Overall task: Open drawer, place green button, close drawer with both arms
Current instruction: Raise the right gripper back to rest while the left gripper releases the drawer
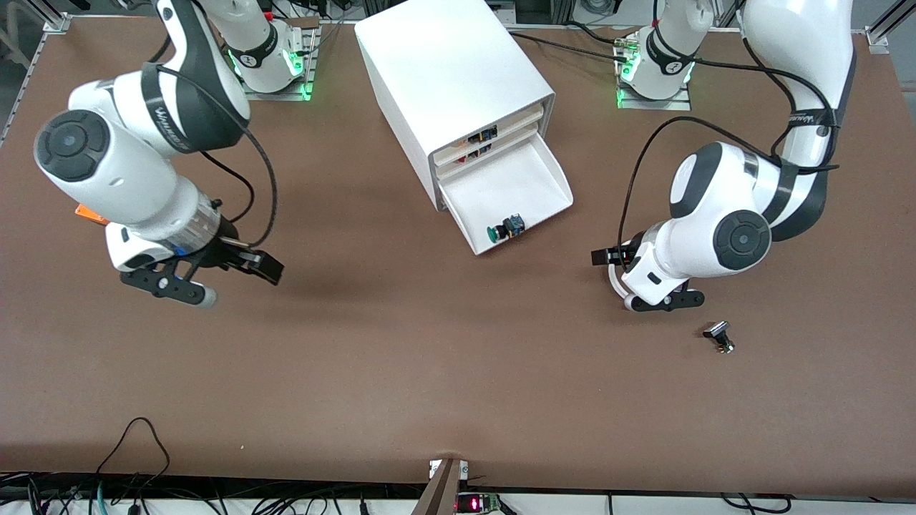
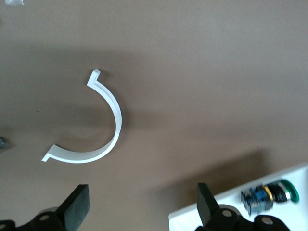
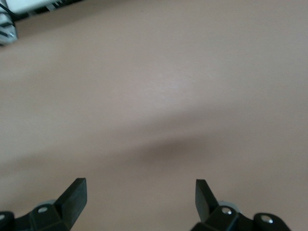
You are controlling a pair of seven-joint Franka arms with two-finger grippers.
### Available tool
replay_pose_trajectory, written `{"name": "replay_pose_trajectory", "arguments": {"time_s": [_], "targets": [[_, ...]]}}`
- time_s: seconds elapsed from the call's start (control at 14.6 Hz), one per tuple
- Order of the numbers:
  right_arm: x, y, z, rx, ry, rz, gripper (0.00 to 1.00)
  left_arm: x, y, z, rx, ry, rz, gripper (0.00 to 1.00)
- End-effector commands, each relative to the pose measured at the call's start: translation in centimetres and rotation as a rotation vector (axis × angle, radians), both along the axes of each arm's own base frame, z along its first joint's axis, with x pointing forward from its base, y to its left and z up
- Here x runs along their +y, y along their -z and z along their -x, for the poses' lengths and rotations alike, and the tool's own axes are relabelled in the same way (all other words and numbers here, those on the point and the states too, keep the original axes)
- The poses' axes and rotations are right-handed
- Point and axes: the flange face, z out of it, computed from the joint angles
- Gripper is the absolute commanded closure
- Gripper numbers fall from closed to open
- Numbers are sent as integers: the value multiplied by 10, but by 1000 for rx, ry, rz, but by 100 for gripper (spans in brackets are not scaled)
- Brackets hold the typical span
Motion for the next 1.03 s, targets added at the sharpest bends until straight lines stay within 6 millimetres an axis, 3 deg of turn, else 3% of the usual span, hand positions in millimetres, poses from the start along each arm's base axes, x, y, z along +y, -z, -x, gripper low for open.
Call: {"name": "replay_pose_trajectory", "arguments": {"time_s": [0.0, 0.14, 0.41, 0.48, 0.62, 0.82, 0.96], "targets": [[-62, -17, 22, 15, -91, 3, 0, -23, 25, 6, -14, -71, -17, 2], [-97, -30, 27, 37, -99, 4, 0, -43, 49, 15, -56, -99, -6, 2], [-127, -81, 62, 52, -155, 23, 0, -89, 101, 37, -114, -164, 10, 2], [-134, -86, 72, 55, -164, 27, 0, -107, 106, 44, -120, -192, 7, 2], [-134, -97, 91, 46, -166, 32, 0, -120, 111, 52, -110, -228, -6, 2], [-137, -106, 99, 37, -163, 33, 0, -129, 122, 78, -75, -218, -32, 2], [-137, -108, 100, 40, -164, 32, 0, -150, 120, 99, -49, -223, -34, 2]]}}
